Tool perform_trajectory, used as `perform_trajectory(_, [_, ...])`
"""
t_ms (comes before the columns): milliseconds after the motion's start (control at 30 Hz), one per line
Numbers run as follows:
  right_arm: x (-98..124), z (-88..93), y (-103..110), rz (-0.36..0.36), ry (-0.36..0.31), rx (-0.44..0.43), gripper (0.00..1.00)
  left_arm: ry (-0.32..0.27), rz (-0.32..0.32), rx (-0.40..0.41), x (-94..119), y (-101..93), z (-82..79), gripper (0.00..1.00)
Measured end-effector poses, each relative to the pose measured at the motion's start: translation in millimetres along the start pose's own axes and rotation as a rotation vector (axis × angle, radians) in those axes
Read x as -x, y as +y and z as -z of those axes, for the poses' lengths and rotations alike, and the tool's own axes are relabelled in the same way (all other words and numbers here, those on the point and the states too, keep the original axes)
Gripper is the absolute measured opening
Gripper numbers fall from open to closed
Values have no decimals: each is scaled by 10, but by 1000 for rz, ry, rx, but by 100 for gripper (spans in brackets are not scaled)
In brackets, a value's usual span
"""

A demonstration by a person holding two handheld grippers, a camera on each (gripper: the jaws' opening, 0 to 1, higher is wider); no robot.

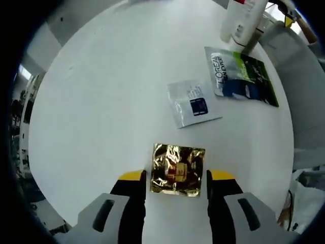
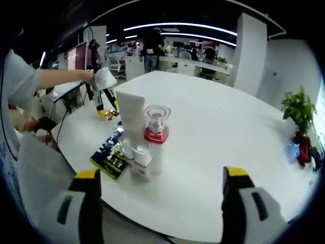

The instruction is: Arrange the skincare products in the storage area until every visible bottle or jar stands upright without overlapping.

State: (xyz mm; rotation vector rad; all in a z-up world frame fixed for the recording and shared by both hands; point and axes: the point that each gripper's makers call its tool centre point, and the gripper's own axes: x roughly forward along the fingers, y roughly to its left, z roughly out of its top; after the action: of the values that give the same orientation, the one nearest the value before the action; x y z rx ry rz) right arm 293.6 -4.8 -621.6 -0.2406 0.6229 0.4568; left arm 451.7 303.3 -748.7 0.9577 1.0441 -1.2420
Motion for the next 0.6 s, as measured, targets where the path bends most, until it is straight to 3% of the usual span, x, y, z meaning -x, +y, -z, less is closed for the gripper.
perform_trajectory(600, [16, 16, 2, 4, -5, 0, 100, 15, -5, 13, -19, 5, -8, 38])
